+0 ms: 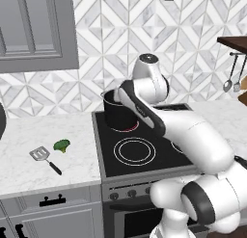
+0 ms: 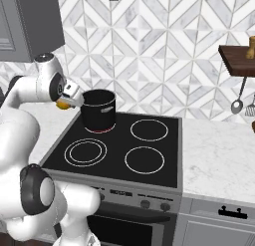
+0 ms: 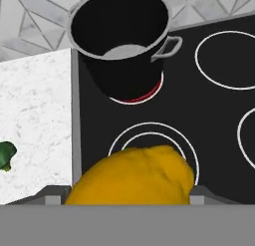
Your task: Put the lemon and broccoli in the pot. Retrieve the spatula and lightly stir the vegetables in the pot.
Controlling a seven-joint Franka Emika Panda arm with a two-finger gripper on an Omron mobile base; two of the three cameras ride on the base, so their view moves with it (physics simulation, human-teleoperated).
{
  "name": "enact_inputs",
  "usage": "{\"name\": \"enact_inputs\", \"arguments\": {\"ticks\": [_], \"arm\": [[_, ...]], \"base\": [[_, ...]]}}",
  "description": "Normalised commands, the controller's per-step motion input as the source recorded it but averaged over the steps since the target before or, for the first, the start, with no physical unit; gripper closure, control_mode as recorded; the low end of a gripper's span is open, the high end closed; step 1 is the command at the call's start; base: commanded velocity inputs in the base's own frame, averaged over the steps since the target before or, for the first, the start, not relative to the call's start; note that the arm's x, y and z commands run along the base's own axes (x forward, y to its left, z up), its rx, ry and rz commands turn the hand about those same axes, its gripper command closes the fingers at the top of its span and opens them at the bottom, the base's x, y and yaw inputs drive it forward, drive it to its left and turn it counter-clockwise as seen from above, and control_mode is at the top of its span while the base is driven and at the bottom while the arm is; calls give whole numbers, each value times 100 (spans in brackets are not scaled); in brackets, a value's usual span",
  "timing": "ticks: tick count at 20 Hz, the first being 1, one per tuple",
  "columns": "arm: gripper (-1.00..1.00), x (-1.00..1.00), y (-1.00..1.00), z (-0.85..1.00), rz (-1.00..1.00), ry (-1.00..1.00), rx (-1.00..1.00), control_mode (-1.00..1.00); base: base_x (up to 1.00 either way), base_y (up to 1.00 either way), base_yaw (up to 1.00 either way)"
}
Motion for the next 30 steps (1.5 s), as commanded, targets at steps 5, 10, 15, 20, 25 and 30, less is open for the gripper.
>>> {"name": "enact_inputs", "arguments": {"ticks": [5, 10, 15, 20, 25, 30], "arm": [[100, 81, -19, 0, 0, 1, 0, -100], [100, 90, 0, -5, 0, 6, 0, -100], [100, 76, 0, -21, 0, 0, 0, -100], [100, 56, 0, -34, 0, 0, -4, -100], [100, 29, 0, -33, 0, -1, -3, -100], [100, 39, 0, -27, 0, 0, -1, -100]], "base": [[0, 0, 0], [0, 0, 0], [0, 0, 0], [0, 0, 0], [0, 0, 0], [0, 0, 0]]}}
